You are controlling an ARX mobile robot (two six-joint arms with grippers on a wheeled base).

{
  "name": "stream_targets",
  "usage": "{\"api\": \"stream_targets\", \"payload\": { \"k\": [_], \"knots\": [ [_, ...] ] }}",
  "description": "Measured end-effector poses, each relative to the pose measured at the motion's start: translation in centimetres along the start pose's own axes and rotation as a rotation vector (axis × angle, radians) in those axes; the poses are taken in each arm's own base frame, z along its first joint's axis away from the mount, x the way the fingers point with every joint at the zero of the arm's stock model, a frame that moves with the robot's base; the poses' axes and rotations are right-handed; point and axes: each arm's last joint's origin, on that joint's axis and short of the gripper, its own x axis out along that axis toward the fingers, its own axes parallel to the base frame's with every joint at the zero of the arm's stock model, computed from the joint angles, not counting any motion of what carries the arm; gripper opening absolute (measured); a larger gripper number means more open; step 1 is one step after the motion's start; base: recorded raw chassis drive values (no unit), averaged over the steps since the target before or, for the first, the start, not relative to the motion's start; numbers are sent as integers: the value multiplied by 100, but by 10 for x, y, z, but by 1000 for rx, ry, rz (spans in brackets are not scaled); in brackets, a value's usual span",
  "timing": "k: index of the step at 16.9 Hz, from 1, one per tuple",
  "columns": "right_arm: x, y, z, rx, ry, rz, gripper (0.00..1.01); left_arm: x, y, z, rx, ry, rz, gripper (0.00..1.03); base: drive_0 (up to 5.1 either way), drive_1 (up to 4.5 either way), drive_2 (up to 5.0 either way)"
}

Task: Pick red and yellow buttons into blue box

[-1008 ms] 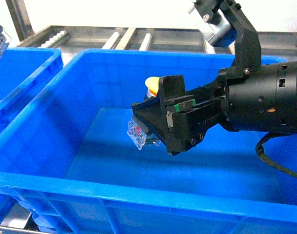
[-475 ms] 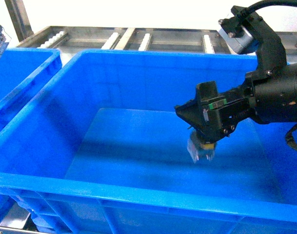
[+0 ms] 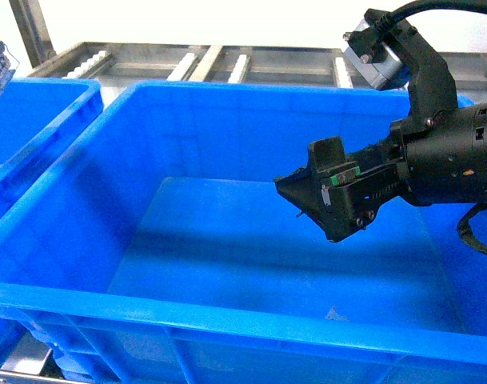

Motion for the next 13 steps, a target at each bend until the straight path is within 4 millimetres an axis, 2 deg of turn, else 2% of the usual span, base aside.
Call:
{"api": "stream_targets", "payload": {
  "k": [3, 4, 13],
  "knots": [
    [0, 0, 0, 0, 0, 0, 98, 9, -10, -4, -32, 64, -69, 24, 0, 0, 0],
    [0, 0, 0, 0, 0, 0, 98, 44, -34, -27, -144, 236, -136, 24, 0, 0, 0],
    [0, 0, 0, 0, 0, 0, 98, 61, -41, -39, -206, 332, -160, 24, 0, 0, 0]
  ]
}}
